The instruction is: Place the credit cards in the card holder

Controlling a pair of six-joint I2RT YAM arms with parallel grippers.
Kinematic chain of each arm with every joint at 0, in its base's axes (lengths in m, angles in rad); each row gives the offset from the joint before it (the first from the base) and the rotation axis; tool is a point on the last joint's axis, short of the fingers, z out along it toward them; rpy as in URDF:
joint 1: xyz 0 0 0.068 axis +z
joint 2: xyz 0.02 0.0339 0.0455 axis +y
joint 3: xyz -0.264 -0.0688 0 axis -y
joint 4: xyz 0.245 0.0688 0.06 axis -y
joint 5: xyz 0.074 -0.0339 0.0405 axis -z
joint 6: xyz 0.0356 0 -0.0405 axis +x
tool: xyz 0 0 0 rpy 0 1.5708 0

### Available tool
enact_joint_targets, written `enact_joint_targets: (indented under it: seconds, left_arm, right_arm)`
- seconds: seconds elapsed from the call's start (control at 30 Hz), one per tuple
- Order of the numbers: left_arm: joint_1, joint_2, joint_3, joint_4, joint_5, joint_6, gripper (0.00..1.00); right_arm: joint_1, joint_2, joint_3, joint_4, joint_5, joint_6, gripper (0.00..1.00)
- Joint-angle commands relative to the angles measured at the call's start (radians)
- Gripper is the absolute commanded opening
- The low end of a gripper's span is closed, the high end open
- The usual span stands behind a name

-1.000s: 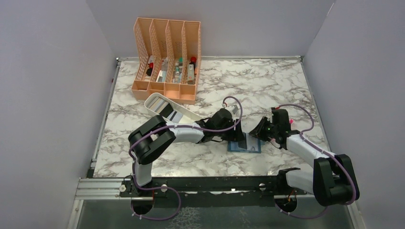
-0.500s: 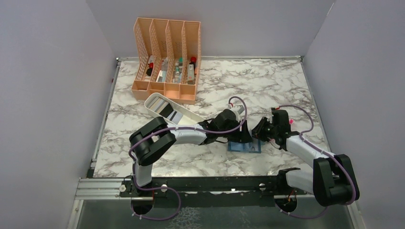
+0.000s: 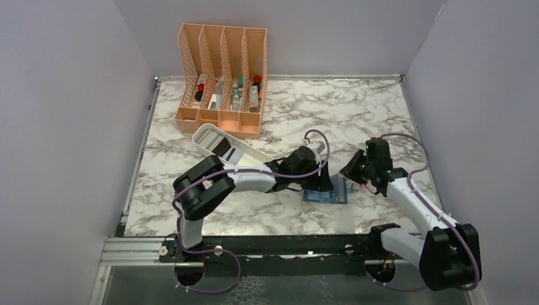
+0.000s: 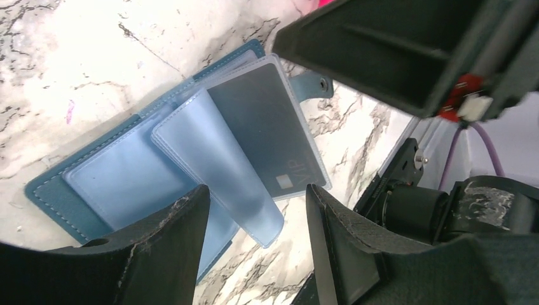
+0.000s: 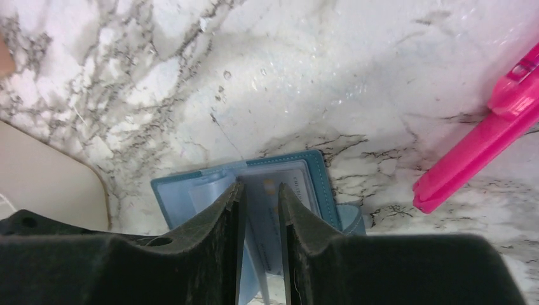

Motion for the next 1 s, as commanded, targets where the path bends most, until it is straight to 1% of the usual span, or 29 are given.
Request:
enact_joint_targets:
  seconds: [0.0, 0.1, 0.3, 0.4, 0.57, 0.67, 0.83, 0.97]
  left_arm:
    - [-0.006, 0.008, 0.033, -0.04, -0.044, 0.045, 0.61]
    - [-0.006, -0.004, 0.033, -0.062, -0.059, 0.059, 0.61]
    - [-0.006, -0.038, 0.039, -0.139, -0.125, 0.109, 0.61]
    - [-0.006, -0.059, 0.032, -0.176, -0.165, 0.127, 0.6]
    - [-0.007, -0.105, 0.02, -0.223, -0.212, 0.161, 0.55]
    - [-0.006, -0.132, 0.027, -0.261, -0.238, 0.188, 0.54]
    - [-0.006, -0.171, 0.07, -0.376, -0.324, 0.273, 0.55]
    - [-0.002, -0.239, 0.113, -0.507, -0.428, 0.363, 0.58]
  right_arm:
    - [0.004, -0.044, 0.069, -0.099, 0.082, 0.007, 0.31]
    - [0.004, -0.066, 0.082, -0.101, 0.037, -0.009, 0.31]
    - [0.004, -0.085, 0.06, -0.065, -0.125, -0.044, 0.31]
    - [0.004, -0.074, 0.026, -0.03, -0.186, -0.052, 0.31]
    - [0.004, -0.024, -0.034, 0.04, -0.3, -0.064, 0.3]
    - [0.004, -0.006, -0.055, 0.072, -0.351, -0.074, 0.3]
    - [0.005, 0.001, -0.063, 0.073, -0.373, -0.1, 0.3]
    - [0.005, -0.027, -0.046, 0.033, -0.344, -0.139, 0.3]
